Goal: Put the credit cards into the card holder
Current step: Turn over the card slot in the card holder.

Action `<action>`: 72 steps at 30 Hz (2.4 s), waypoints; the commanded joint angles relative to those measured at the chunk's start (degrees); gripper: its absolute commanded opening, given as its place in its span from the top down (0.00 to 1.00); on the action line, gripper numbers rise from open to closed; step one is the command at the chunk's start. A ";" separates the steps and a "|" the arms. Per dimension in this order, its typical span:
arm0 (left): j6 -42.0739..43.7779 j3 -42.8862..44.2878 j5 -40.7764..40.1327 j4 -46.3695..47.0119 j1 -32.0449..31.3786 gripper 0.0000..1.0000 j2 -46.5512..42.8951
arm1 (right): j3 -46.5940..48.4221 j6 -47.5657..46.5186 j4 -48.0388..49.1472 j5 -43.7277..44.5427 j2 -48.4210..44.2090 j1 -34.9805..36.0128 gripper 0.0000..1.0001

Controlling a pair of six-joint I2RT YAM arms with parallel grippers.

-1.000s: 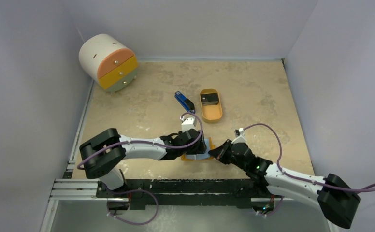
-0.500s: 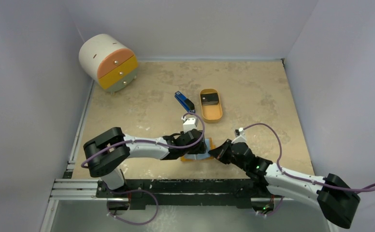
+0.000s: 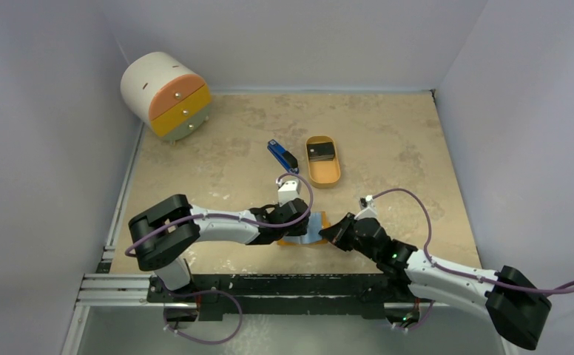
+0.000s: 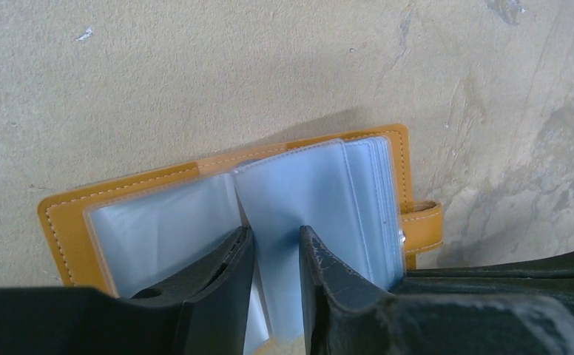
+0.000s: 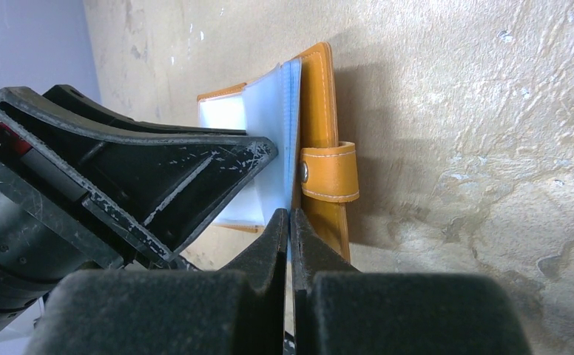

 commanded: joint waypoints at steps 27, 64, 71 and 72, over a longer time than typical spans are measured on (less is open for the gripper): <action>-0.46 -1.25 -3.20 -3.44 -0.31 0.92 1.58 | 11.83 -12.96 -8.38 -5.19 -1.81 -0.05 0.75; -0.73 -2.01 -2.23 -2.49 -0.31 0.94 2.25 | 6.37 -3.99 -1.83 -1.20 8.83 -0.93 0.66; -0.87 -2.10 -2.23 -2.32 -0.31 0.95 2.46 | 6.28 -4.98 -2.21 -0.58 6.22 -0.97 0.65; -0.84 -2.14 -2.23 -2.27 -0.31 0.95 2.46 | 6.27 -5.00 -1.98 -0.80 6.65 -0.94 0.67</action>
